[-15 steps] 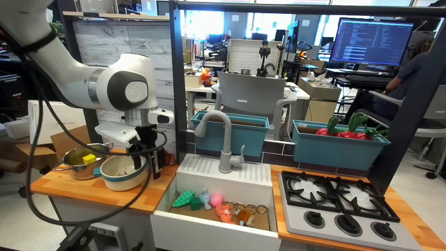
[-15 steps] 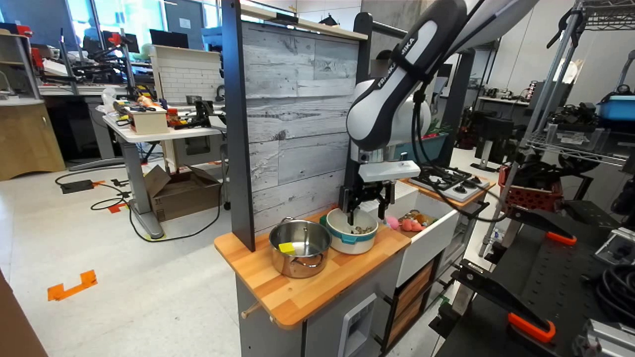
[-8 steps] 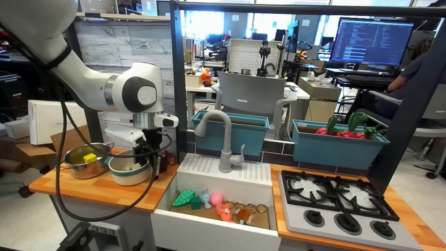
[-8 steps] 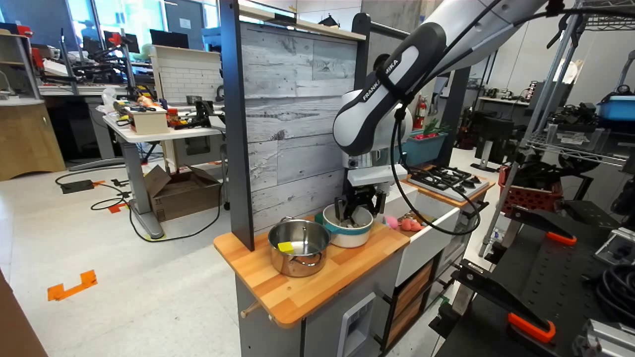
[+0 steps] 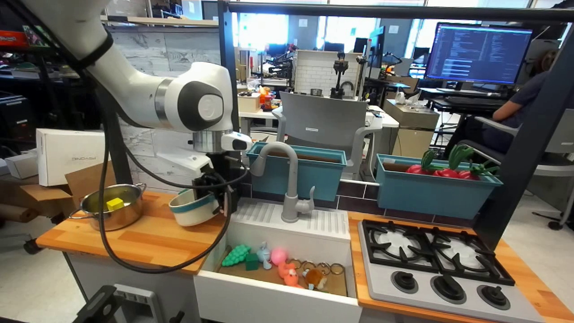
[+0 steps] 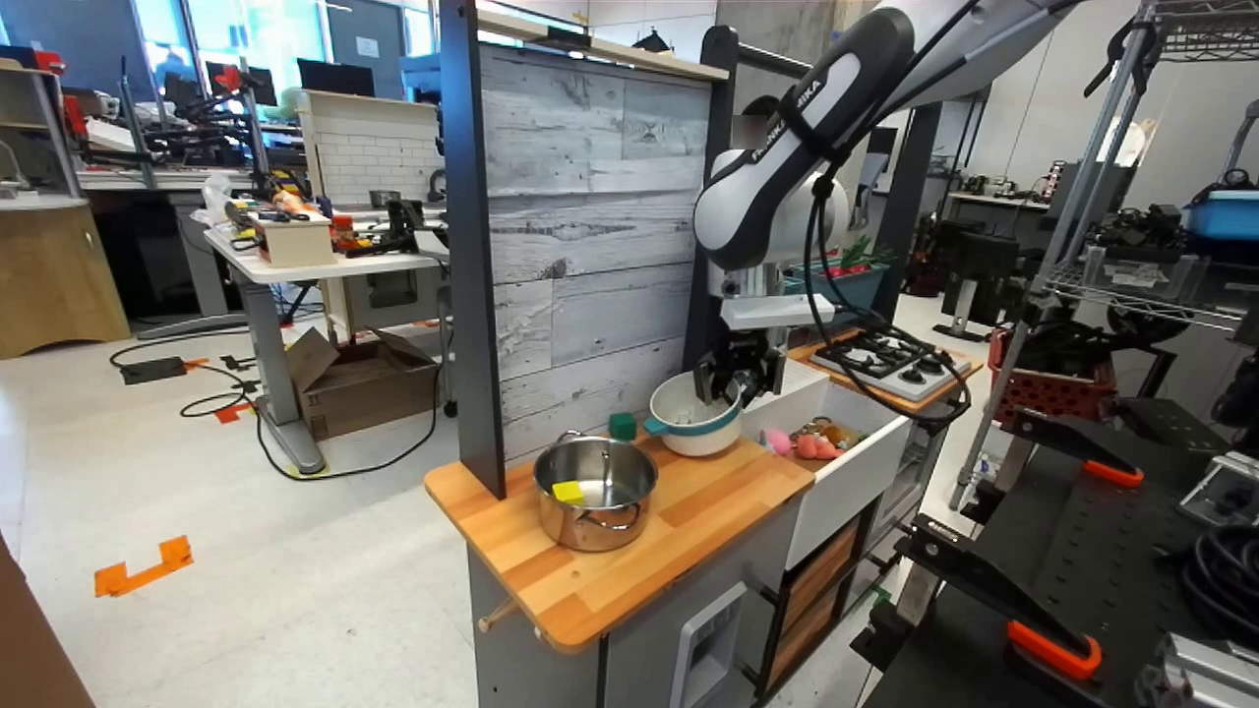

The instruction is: Pick up the bowl and put it on the stove

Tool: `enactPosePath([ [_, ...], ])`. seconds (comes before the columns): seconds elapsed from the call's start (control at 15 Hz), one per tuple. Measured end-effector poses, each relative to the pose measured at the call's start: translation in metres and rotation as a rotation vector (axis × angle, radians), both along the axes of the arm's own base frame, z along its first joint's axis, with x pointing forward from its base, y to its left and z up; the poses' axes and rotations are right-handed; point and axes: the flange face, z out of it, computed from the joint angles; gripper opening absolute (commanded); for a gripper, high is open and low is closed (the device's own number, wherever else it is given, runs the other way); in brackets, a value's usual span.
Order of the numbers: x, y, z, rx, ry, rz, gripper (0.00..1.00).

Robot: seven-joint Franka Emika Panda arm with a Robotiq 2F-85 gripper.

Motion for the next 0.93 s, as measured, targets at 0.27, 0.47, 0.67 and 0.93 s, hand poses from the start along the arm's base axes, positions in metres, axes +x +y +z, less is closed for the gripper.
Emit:
enactPosePath([
  [0.27, -0.02, -0.048, 0.027, 0.007, -0.02, -0.007, 0.01],
  [0.47, -0.041, -0.088, 0.039, -0.006, -0.04, -0.042, 0.01],
  [0.67, -0.057, -0.133, 0.049, -0.047, -0.082, -0.122, 0.01],
  [0.93, -0.058, -0.192, 0.06, -0.138, -0.194, -0.271, 0.01],
])
